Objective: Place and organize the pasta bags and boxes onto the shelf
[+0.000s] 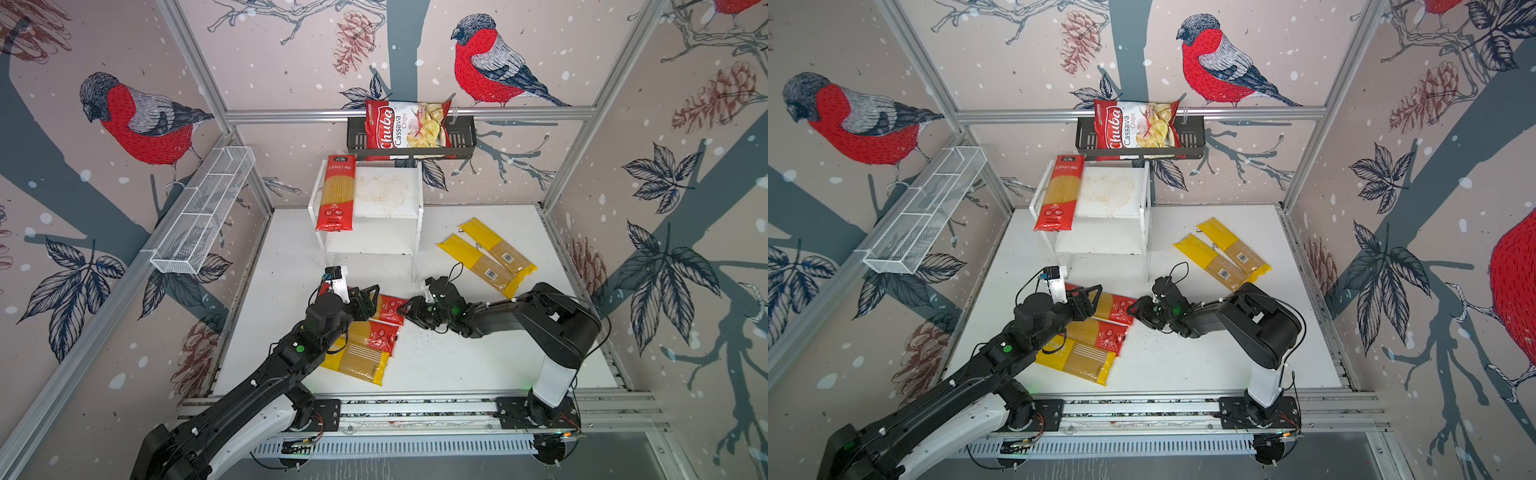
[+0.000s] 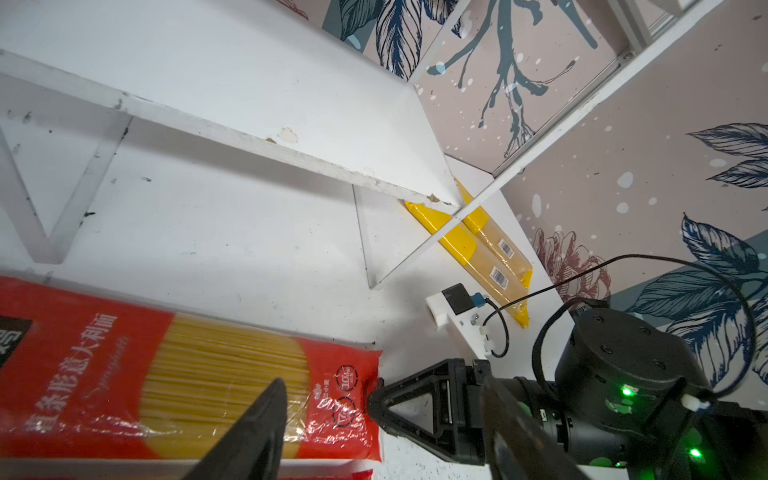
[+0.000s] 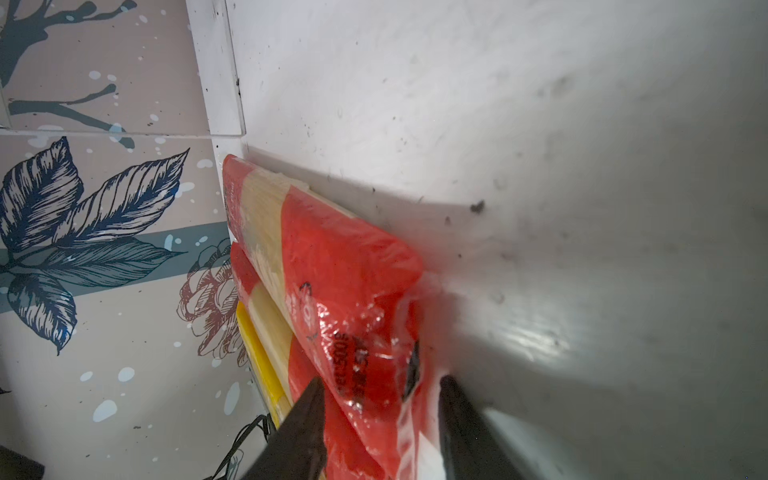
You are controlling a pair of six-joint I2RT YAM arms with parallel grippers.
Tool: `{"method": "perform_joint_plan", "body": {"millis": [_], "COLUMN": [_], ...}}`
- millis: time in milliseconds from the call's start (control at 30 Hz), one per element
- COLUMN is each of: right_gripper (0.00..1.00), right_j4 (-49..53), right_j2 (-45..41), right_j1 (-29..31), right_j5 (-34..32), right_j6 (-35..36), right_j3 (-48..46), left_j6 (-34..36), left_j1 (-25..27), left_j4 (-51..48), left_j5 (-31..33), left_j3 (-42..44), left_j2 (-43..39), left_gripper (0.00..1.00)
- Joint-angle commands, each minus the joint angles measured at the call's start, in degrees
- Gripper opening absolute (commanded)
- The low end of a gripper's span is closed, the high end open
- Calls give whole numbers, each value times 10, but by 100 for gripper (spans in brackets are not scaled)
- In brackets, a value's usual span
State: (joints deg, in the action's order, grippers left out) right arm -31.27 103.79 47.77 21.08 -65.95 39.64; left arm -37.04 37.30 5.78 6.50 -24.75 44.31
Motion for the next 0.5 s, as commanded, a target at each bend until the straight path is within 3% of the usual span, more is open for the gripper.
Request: {"method": "perform_joint_plan", "body": {"millis": [0, 200, 467], "right_gripper": [35, 13, 0], "right_j4": [-11, -37, 26], "right_j2": [7, 8, -40], "right_j1": [3, 0, -38], "right_j5": [17, 19, 14], "right_j6": [-2, -18, 30], "right_j3": [6, -9, -57], "left_j6": [7, -17, -19], "left_j1": [0, 0, 0], "left_j4": [28, 42, 61], "left_j5": [2, -20, -29], "left_j3": [3, 8, 27], "left_j2": [12, 23, 30], "left_gripper": [72, 72, 72]}}
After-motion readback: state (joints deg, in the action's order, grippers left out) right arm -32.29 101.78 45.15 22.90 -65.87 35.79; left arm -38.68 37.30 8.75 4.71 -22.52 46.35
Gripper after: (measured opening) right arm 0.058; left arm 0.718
